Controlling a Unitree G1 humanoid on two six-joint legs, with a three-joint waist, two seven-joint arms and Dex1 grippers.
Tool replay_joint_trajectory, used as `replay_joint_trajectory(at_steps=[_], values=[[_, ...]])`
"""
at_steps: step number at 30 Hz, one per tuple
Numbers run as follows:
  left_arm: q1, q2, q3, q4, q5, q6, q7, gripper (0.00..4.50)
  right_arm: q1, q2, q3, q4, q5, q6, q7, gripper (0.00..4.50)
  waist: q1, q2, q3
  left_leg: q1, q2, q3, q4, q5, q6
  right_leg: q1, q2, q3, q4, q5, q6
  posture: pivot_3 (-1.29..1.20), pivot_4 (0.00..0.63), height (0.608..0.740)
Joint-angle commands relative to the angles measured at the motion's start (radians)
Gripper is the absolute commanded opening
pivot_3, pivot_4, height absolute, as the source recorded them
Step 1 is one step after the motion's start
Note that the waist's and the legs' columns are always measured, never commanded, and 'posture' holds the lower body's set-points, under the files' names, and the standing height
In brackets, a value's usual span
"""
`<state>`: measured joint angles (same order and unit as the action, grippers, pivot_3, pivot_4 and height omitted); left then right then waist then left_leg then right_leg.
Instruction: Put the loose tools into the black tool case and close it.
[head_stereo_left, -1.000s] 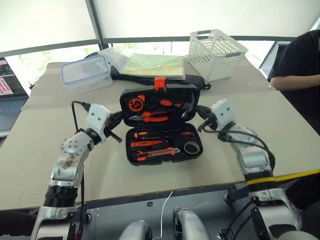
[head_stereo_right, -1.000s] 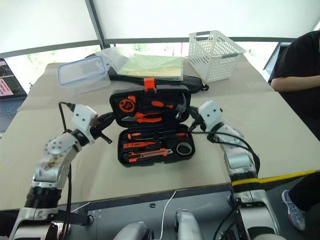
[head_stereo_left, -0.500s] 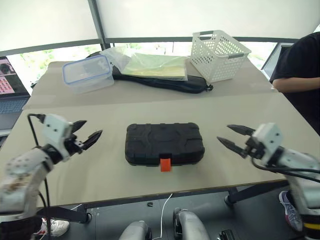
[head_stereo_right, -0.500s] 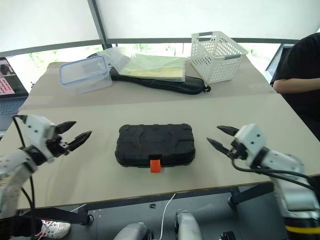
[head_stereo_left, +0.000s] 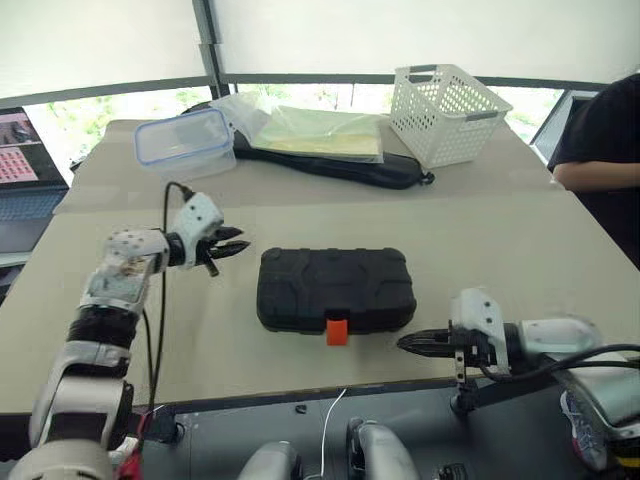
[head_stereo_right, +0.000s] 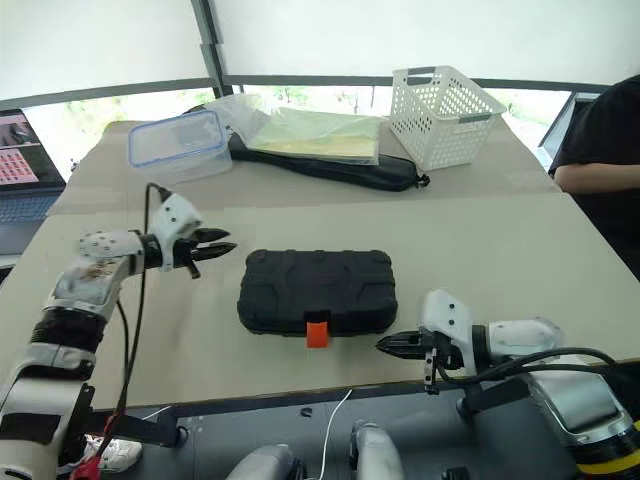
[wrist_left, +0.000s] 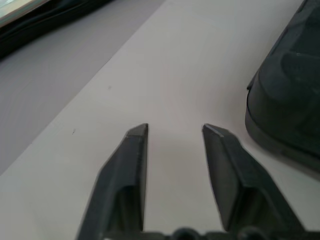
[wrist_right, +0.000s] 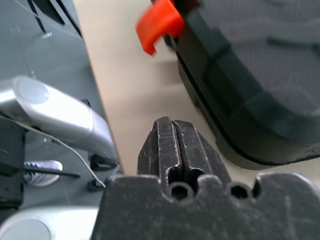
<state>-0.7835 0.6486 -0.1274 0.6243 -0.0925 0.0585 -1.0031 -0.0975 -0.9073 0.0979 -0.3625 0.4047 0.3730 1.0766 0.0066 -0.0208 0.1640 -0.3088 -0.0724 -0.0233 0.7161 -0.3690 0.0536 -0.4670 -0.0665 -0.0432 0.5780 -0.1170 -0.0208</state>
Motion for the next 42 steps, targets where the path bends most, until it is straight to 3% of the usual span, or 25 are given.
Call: replay_joint_trajectory(at_steps=[1,6,9,12,15,20,23,32,38,42], values=[[-0.117,-0.071,-0.094,0.183,0.127,-0.195,-0.001,0.17,-0.085,0.044,0.083,0.069,-0.091,-0.050,0.012,0.00,-0.001,0.000,0.000,-0.003,0.000,0.000,0.001,0.000,0.000,-0.002,-0.001,0.000,0.000,0.000,0.000,0.00,0.150,0.740],[-0.135,-0.103,-0.116,0.233,0.133,-0.332,-0.116,0.07,-0.168,0.109,0.120,0.163,-0.160,-0.070,-0.022,0.00,-0.003,0.000,0.000,-0.011,-0.001,0.000,0.009,0.000,0.000,-0.006,-0.002,-0.002,0.000,0.001,0.001,0.00,0.150,0.740],[-0.078,-0.078,-0.110,0.114,0.063,-0.300,-0.277,0.07,-0.221,0.156,0.098,0.246,-0.224,-0.094,-0.103,0.00,-0.002,0.000,0.000,-0.011,-0.001,-0.001,0.011,0.000,0.000,-0.006,-0.004,0.001,0.000,0.001,0.001,0.00,0.150,0.740],[0.027,-0.019,-0.111,-0.138,-0.028,-0.164,-0.412,0.07,-0.249,0.156,0.079,0.307,-0.261,-0.133,-0.115,0.00,-0.005,0.000,0.000,-0.011,-0.001,-0.001,0.013,0.000,0.001,-0.006,-0.004,0.003,0.001,0.001,0.001,0.00,0.150,0.740],[0.104,0.029,-0.086,-0.347,-0.091,-0.026,-0.431,0.07,-0.257,0.144,0.049,0.327,-0.250,-0.134,-0.102,0.00,-0.005,0.000,0.000,-0.011,0.000,-0.001,0.013,0.000,0.001,-0.006,-0.004,0.003,0.002,0.001,0.001,0.00,0.150,0.740],[0.045,0.016,0.006,-0.463,-0.208,0.249,-0.350,0.07,-0.216,0.094,-0.043,0.267,-0.162,-0.082,-0.037,0.00,0.009,0.000,0.000,-0.013,-0.001,-0.002,0.014,-0.001,0.002,-0.007,-0.004,0.002,0.002,0.002,0.001,0.00,0.150,0.740],[0.009,-0.004,-0.015,-0.514,-0.228,0.330,-0.344,0.07,-0.183,0.060,-0.107,0.194,-0.071,-0.015,0.007,0.00,0.009,0.000,0.000,-0.013,-0.001,-0.003,0.014,-0.001,0.002,-0.007,-0.003,0.002,0.002,0.002,0.001,0.00,0.150,0.740],[0.057,-0.061,-0.285,-0.401,0.070,-0.027,-0.334,0.07,-0.180,0.062,-0.149,0.052,0.031,0.098,-0.014,0.00,0.003,0.001,-0.001,-0.010,0.001,-0.002,0.014,-0.001,0.002,-0.004,-0.004,0.003,0.001,0.002,0.000,0.00,0.150,0.740],[0.058,-0.080,-0.293,-0.369,0.082,-0.058,-0.324,0.07,-0.164,0.087,-0.070,0.016,-0.010,0.101,-0.032,0.00,0.004,0.003,-0.003,0.003,0.002,-0.002,0.012,-0.003,0.006,0.009,-0.004,0.003,0.000,0.001,0.001,0.00,0.150,0.740],[0.058,-0.093,-0.279,-0.388,0.063,-0.035,-0.319,0.07,-0.103,0.083,-0.050,0.014,-0.027,0.096,-0.035,0.00,0.005,0.003,-0.003,0.003,0.001,-0.001,0.012,-0.005,0.008,0.009,-0.004,0.004,0.000,0.000,0.003,0.00,0.150,0.740]])
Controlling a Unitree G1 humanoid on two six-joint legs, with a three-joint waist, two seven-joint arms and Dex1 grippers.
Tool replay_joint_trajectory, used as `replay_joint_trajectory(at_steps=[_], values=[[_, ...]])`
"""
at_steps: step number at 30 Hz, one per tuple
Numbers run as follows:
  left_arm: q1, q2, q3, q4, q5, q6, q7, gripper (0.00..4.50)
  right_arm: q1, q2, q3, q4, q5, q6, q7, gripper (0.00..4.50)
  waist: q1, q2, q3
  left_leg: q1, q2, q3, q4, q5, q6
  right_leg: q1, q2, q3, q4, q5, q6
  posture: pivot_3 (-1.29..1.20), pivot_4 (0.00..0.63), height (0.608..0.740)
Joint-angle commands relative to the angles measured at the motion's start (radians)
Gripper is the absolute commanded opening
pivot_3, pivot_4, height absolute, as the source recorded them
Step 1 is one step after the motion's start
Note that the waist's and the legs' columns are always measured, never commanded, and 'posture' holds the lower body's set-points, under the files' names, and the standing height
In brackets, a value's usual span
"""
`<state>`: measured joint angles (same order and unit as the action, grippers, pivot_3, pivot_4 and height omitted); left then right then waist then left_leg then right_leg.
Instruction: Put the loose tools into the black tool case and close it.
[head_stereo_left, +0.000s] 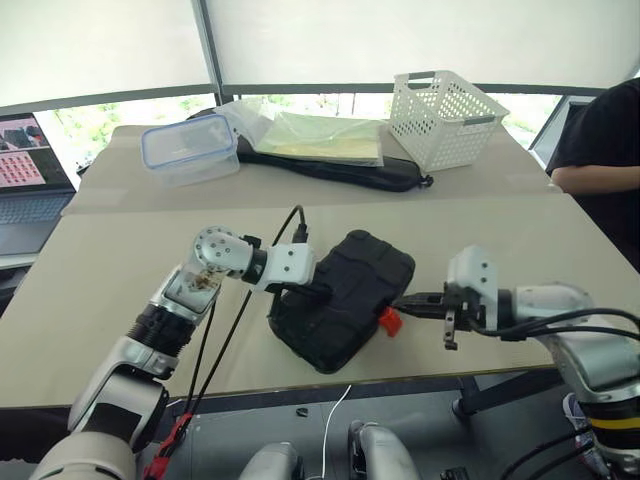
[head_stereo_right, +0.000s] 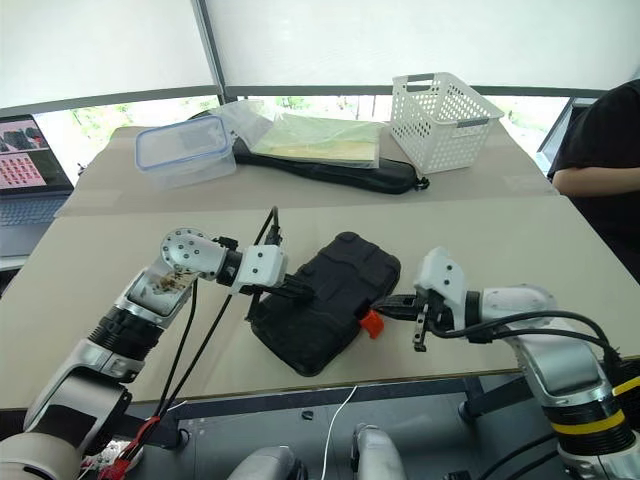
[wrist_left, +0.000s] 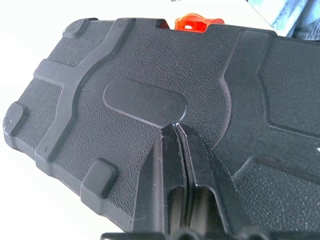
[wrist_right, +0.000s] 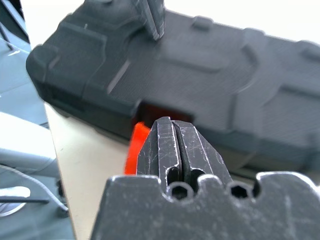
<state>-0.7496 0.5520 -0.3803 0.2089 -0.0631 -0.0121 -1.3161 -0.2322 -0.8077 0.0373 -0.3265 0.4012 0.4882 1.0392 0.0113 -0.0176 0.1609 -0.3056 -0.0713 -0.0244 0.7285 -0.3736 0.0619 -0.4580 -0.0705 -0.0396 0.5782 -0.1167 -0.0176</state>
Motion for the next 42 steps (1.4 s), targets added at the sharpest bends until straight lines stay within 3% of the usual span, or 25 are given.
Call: replay_joint_trajectory(at_steps=[1,12,24,32,39,42], values=[[0.023,0.001,-0.024,0.027,0.034,0.038,-0.003,0.07,0.056,-0.027,0.023,-0.021,-0.046,-0.036,0.006,0.00,0.000,0.000,0.000,0.000,0.000,0.000,0.000,0.000,0.000,0.000,0.000,0.000,0.000,0.000,0.000,0.00,0.150,0.740],[0.020,0.000,-0.010,0.011,0.029,0.046,-0.002,0.07,0.155,-0.027,-0.011,-0.052,-0.043,-0.028,-0.031,0.00,0.000,0.000,-0.001,0.001,0.000,0.000,0.000,0.000,-0.001,0.000,0.000,0.000,0.000,0.000,0.000,0.00,0.150,0.740],[-0.032,-0.070,-0.042,0.057,0.065,0.003,0.009,0.07,0.057,0.093,0.074,0.055,-0.122,-0.031,-0.130,0.00,0.011,0.000,-0.001,0.000,-0.001,-0.001,0.000,0.000,-0.001,0.000,-0.001,0.000,0.000,0.000,0.001,0.00,0.150,0.740],[-0.042,-0.104,-0.063,0.090,0.106,-0.052,0.001,0.07,0.028,0.153,0.026,-0.004,-0.079,0.017,-0.174,0.00,0.002,0.000,-0.001,-0.001,-0.001,-0.001,0.000,0.000,-0.001,-0.001,-0.001,0.000,0.000,0.000,0.001,0.00,0.150,0.740],[-0.040,-0.114,-0.071,0.115,0.122,-0.086,-0.002,0.07,-0.007,0.157,-0.099,-0.135,0.067,0.129,-0.197,0.00,-0.010,0.000,0.000,-0.001,-0.001,0.000,0.000,0.000,-0.001,-0.002,0.000,0.001,0.000,0.000,0.001,0.00,0.150,0.740],[-0.040,-0.120,-0.077,0.125,0.127,-0.097,0.000,0.07,-0.004,0.150,-0.096,-0.161,0.085,0.161,-0.196,0.00,-0.014,0.000,-0.001,-0.001,0.000,0.000,-0.001,0.000,-0.002,-0.002,0.000,0.001,0.000,0.000,0.000,0.00,0.150,0.740]])
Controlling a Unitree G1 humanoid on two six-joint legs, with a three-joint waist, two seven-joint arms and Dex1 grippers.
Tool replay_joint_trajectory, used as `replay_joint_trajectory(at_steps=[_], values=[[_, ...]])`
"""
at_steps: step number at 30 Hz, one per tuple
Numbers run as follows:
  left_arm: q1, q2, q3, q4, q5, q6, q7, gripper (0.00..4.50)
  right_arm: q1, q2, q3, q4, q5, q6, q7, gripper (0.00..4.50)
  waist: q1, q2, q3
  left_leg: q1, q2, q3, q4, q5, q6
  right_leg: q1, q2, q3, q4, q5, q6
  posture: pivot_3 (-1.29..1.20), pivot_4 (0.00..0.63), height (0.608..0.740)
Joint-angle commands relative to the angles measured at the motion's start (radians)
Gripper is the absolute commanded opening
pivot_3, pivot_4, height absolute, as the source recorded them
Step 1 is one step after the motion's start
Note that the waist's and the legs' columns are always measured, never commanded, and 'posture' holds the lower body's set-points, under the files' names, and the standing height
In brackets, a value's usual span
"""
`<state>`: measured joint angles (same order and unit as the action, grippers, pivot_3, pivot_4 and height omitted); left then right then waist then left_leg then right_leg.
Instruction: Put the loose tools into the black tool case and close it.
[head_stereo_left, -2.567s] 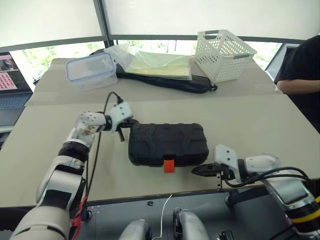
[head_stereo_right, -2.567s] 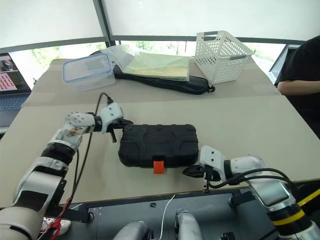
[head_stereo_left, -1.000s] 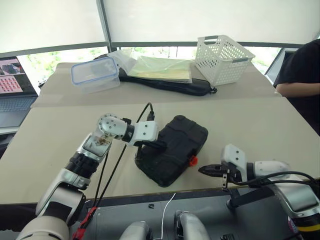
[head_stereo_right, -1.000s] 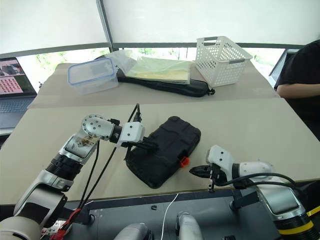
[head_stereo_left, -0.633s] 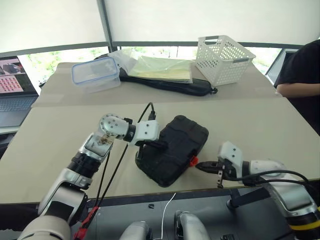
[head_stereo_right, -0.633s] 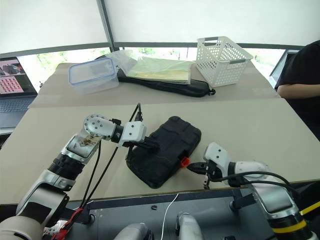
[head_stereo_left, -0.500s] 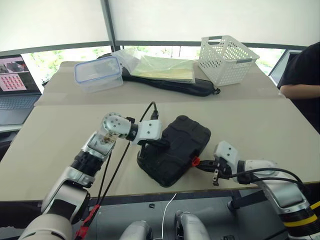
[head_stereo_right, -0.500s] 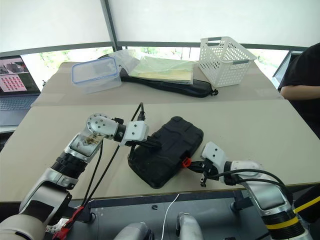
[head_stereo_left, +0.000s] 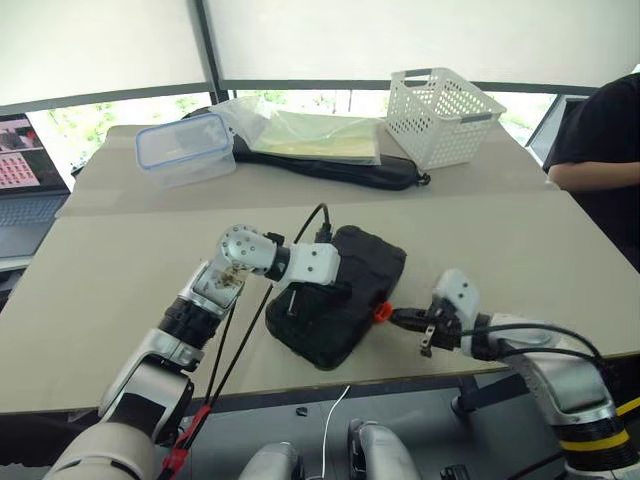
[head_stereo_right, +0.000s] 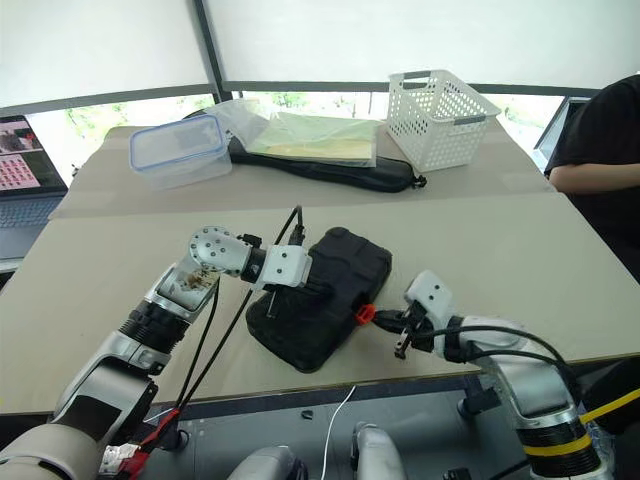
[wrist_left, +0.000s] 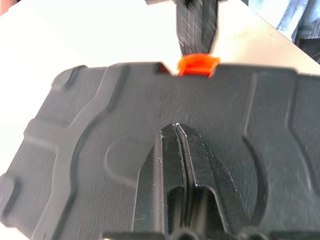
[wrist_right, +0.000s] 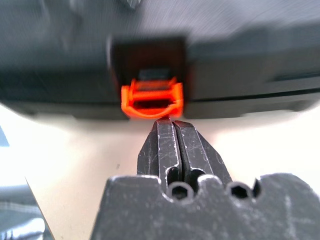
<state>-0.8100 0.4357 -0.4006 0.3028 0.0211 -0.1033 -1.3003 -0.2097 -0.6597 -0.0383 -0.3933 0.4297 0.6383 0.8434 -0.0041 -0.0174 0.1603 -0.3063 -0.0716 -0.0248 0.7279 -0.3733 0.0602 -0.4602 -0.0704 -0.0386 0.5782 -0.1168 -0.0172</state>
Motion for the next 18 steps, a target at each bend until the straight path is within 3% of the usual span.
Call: replay_joint_trajectory(at_steps=[1,7,12,18], values=[[0.021,-0.006,-0.057,0.034,0.045,-0.008,-0.016,0.07,-0.021,-0.004,-0.009,-0.093,0.049,0.009,0.000,0.00,0.005,0.000,0.000,0.000,0.000,0.000,0.000,0.000,0.000,0.001,0.000,0.000,0.000,0.000,0.000,0.00,0.150,0.740],[0.017,-0.004,-0.050,0.048,0.047,-0.012,-0.013,0.07,0.006,-0.048,-0.008,-0.071,0.023,-0.017,0.020,0.00,0.019,-0.001,-0.001,0.000,-0.001,-0.001,0.000,-0.001,0.002,0.002,-0.001,-0.001,-0.001,-0.001,0.002,0.00,0.150,0.740],[0.024,0.014,-0.041,0.045,0.042,-0.011,-0.020,0.07,0.073,-0.159,-0.060,-0.084,0.079,0.012,0.114,0.00,0.017,-0.001,-0.001,0.000,-0.002,0.000,0.000,-0.002,0.003,0.002,-0.002,-0.001,-0.001,-0.001,0.002,0.00,0.150,0.740],[0.017,0.004,-0.046,0.058,0.049,-0.015,-0.007,0.07,0.080,-0.128,0.055,0.004,-0.029,-0.079,0.084,0.00,0.015,-0.001,-0.001,0.001,0.000,0.001,0.000,-0.002,0.003,0.003,-0.002,0.000,-0.001,-0.001,0.002,0.00,0.150,0.740]])
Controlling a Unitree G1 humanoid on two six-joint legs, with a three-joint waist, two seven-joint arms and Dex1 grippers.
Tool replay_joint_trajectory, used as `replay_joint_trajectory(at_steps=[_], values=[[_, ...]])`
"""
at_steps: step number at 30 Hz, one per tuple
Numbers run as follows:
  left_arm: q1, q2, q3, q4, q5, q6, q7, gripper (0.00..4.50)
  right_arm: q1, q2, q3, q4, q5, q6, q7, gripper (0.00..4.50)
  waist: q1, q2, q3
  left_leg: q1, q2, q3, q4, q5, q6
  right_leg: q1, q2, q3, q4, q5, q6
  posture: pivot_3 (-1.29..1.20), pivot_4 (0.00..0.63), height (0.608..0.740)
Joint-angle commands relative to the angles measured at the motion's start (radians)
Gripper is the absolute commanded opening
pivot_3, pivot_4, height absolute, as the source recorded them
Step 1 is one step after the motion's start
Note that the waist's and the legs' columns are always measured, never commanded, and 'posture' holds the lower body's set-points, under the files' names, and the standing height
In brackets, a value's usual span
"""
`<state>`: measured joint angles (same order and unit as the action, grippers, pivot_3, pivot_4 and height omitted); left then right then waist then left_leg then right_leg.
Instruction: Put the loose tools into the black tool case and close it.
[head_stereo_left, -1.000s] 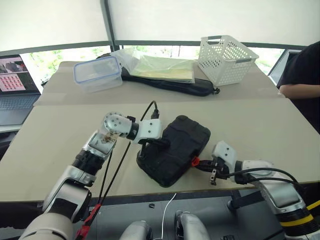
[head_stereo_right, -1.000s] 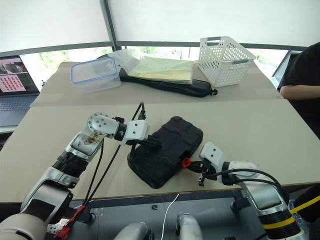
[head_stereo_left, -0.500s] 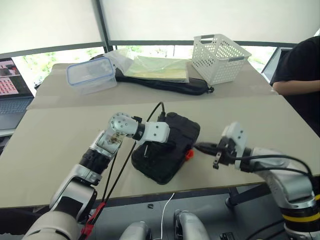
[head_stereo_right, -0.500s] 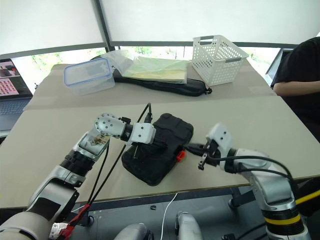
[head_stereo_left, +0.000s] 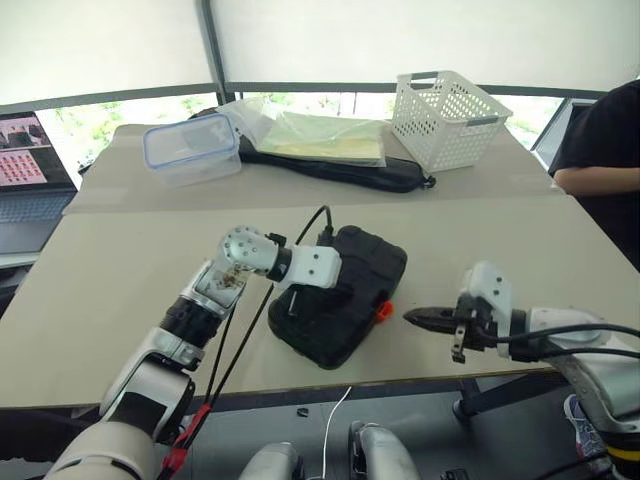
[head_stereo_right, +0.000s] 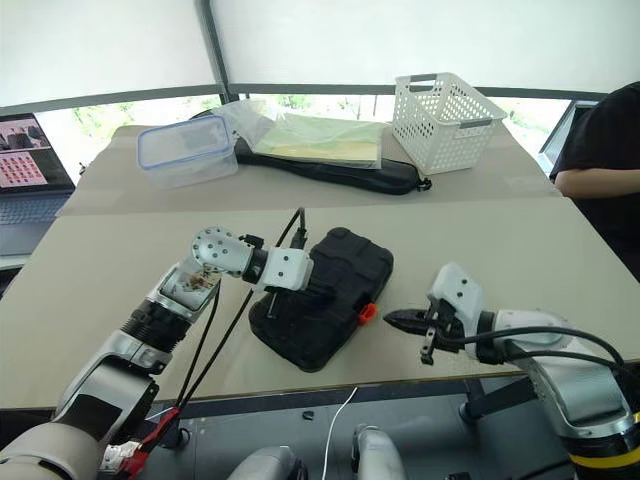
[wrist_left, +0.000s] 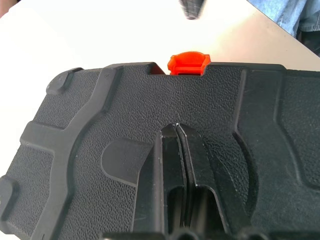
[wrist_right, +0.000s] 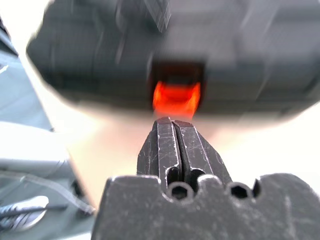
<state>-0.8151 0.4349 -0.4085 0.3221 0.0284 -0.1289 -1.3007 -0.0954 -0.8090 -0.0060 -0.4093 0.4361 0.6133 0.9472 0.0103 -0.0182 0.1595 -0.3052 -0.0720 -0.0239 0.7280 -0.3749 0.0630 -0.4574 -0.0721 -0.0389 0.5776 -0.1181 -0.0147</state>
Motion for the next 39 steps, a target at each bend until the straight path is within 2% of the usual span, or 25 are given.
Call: replay_joint_trajectory(at_steps=[1,11,15,19,22,26,27,28,33,36,39], values=[[0.021,0.003,-0.039,0.039,0.041,0.012,-0.006,0.07,-0.047,0.032,0.033,0.035,-0.047,-0.062,-0.027,0.00,0.001,0.000,0.000,0.000,0.000,0.000,0.000,0.000,0.000,0.000,0.000,0.000,0.000,0.000,0.000,0.00,0.150,0.740],[0.036,0.013,-0.042,0.038,0.040,0.009,-0.014,0.07,-0.209,0.153,0.063,0.074,-0.043,-0.069,-0.063,0.00,-0.010,0.000,0.000,0.000,0.000,0.000,0.000,0.000,-0.001,-0.001,0.000,0.000,0.000,0.000,0.000,0.00,0.150,0.740],[0.039,0.014,-0.035,0.038,0.042,0.014,-0.002,0.07,-0.185,0.131,0.075,0.068,-0.063,-0.075,-0.048,0.00,-0.005,0.000,0.000,0.001,0.000,-0.001,0.000,0.000,-0.001,-0.001,0.000,-0.001,0.000,0.000,0.000,0.00,0.150,0.740],[0.058,0.063,0.023,0.008,0.011,0.062,0.006,0.07,-0.138,0.070,-0.015,0.035,-0.005,-0.043,-0.011,0.00,0.002,0.001,0.000,0.000,-0.001,-0.001,0.000,0.000,-0.001,-0.001,0.000,-0.001,0.000,0.000,0.000,0.00,0.150,0.740],[0.092,0.130,0.114,-0.056,-0.072,0.179,-0.007,0.77,-0.089,-0.006,-0.098,0.015,0.074,-0.013,0.065,0.80,-0.006,0.001,0.000,0.000,-0.001,-0.001,0.000,0.000,-0.001,-0.002,0.000,0.000,0.000,0.000,0.000,0.00,0.150,0.740],[0.204,0.309,0.286,-0.196,-0.233,0.371,-0.063,2.04,-0.030,-0.128,-0.235,0.036,0.185,0.010,0.216,2.07,-0.025,0.001,0.001,0.000,0.001,-0.001,-0.003,0.000,-0.001,-0.003,0.002,0.000,0.000,0.000,-0.001,0.00,0.150,0.740],[0.238,0.353,0.326,-0.231,-0.271,0.416,-0.077,2.53,-0.025,-0.154,-0.262,0.050,0.209,0.020,0.246,2.53,-0.028,0.002,0.001,0.001,0.001,-0.001,-0.004,0.000,-0.002,-0.003,0.003,0.000,0.000,-0.001,-0.001,0.00,0.150,0.740],[0.287,0.405,0.385,-0.269,-0.322,0.470,-0.091,2.73,-0.020,-0.189,-0.289,0.071,0.229,0.029,0.288,2.73,-0.029,0.001,0.001,0.001,0.001,0.000,-0.007,0.001,-0.002,-0.004,0.003,0.000,0.000,-0.001,-0.001,0.00,0.150,0.740],[0.481,0.579,0.639,-0.438,-0.519,0.749,-0.086,4.40,-0.019,-0.301,-0.345,0.166,0.264,0.028,0.427,4.45,-0.017,0.000,0.006,0.000,0.001,0.000,-0.010,0.001,-0.002,-0.006,0.003,-0.001,-0.001,-0.002,-0.001,0.00,0.150,0.740],[0.637,0.619,0.810,-0.528,-0.583,0.849,-0.066,4.46,-0.057,-0.314,-0.336,0.223,0.263,0.013,0.457,4.48,-0.009,0.000,0.006,-0.001,0.001,-0.001,-0.010,0.000,-0.002,-0.006,0.002,-0.002,-0.002,-0.002,0.000,0.00,0.150,0.740],[0.745,0.616,0.870,-0.606,-0.592,0.848,-0.037,4.46,-0.089,-0.315,-0.310,0.253,0.258,0.008,0.480,4.48,-0.008,0.001,0.007,-0.001,0.000,0.000,-0.012,0.000,-0.002,-0.007,0.001,-0.002,-0.002,-0.003,0.000,0.00,0.150,0.740]])
